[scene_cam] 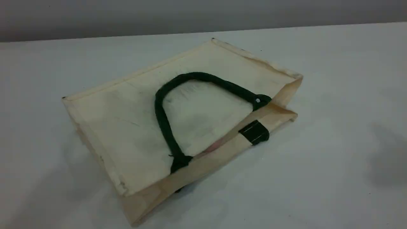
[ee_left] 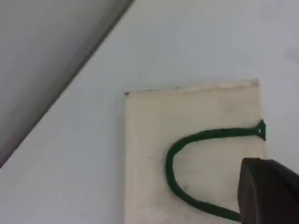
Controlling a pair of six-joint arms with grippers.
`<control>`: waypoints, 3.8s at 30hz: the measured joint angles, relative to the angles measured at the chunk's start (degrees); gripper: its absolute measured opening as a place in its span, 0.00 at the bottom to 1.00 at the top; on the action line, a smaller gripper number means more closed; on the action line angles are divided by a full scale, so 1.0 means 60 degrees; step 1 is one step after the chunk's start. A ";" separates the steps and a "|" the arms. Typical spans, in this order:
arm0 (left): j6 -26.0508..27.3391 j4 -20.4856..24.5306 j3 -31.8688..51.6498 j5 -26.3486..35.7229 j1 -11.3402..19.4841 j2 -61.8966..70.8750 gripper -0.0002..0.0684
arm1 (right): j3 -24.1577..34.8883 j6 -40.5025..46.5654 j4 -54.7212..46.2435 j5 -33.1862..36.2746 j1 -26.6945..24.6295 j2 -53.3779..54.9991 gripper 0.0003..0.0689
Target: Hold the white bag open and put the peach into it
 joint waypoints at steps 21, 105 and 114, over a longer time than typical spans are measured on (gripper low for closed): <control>-0.3644 0.1707 0.4128 -0.0045 0.0000 -0.5476 0.01 | 0.0102 -0.0024 0.0855 0.3502 0.0007 -0.4697 0.02; -0.4129 0.1960 1.2913 -0.1386 0.0009 -1.2651 0.04 | 0.6582 -0.0454 0.1077 0.3280 0.0007 -1.0117 0.07; -0.4015 0.2417 1.2707 -0.2143 0.0018 -1.2657 0.06 | 0.6424 -0.0527 0.0827 0.2420 0.0007 -1.0117 0.09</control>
